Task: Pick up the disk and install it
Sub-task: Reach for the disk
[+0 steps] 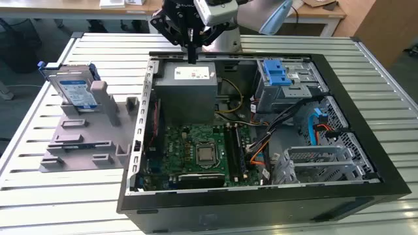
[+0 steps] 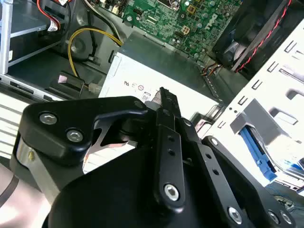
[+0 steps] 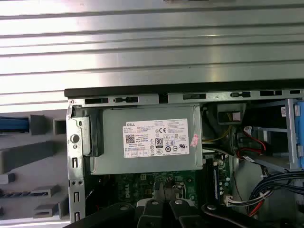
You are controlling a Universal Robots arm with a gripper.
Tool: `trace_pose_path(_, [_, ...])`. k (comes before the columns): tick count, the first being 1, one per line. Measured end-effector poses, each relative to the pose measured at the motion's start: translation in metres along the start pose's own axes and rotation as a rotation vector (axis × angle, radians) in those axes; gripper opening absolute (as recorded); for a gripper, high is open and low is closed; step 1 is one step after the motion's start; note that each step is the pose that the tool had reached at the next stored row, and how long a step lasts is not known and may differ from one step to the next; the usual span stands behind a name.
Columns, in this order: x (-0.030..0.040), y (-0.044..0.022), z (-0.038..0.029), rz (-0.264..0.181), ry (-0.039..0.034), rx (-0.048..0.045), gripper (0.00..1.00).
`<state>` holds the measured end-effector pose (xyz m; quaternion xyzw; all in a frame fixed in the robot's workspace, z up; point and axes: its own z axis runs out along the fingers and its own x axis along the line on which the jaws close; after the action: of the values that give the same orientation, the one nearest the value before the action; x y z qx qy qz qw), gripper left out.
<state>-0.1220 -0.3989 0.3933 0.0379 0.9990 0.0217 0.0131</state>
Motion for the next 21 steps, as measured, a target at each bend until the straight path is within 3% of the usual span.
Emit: trace_pose_path(21, [0.0043,-0.0003,0.0002,0.000,0.0000,0.0000,0.11])
